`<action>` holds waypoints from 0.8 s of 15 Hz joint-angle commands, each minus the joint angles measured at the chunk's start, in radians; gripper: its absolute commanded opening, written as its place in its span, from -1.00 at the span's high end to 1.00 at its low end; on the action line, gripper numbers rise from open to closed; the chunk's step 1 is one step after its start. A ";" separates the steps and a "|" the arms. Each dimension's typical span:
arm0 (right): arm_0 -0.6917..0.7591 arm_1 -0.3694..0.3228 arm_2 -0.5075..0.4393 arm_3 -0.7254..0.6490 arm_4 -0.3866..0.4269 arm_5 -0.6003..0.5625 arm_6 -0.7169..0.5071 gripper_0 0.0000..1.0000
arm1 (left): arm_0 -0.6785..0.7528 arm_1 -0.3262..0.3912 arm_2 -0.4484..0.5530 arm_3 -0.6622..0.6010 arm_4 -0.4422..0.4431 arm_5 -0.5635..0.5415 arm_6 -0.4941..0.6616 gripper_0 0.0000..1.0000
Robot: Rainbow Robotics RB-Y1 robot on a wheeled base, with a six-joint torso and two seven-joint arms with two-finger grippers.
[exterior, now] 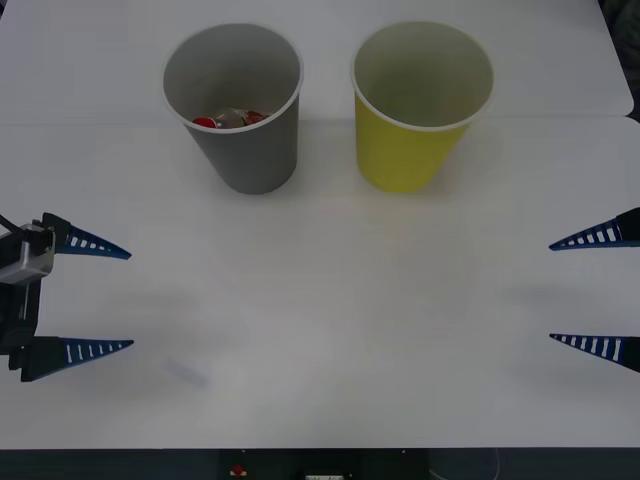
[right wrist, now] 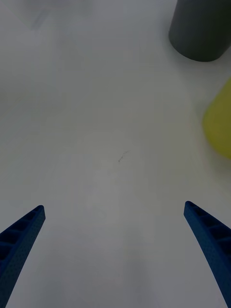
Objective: Put the can into the green bin and the plastic bottle into the gray bin
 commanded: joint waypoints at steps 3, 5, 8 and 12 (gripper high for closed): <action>0.000 0.000 0.000 0.000 0.000 0.000 0.000 -1.00 | -0.010 0.028 -0.035 -0.003 0.009 0.000 -0.007 -1.00; 0.000 0.000 0.000 0.000 0.000 0.000 0.000 -1.00 | -0.017 0.058 -0.061 -0.003 0.015 0.000 -0.008 -1.00; 0.000 0.000 0.000 0.000 0.000 0.000 0.000 -1.00 | -0.021 0.065 -0.063 -0.008 0.015 0.000 -0.015 -1.00; 0.000 0.000 0.000 0.000 0.000 0.000 0.000 -1.00 | -0.021 0.077 -0.063 -0.018 0.015 0.000 -0.015 -1.00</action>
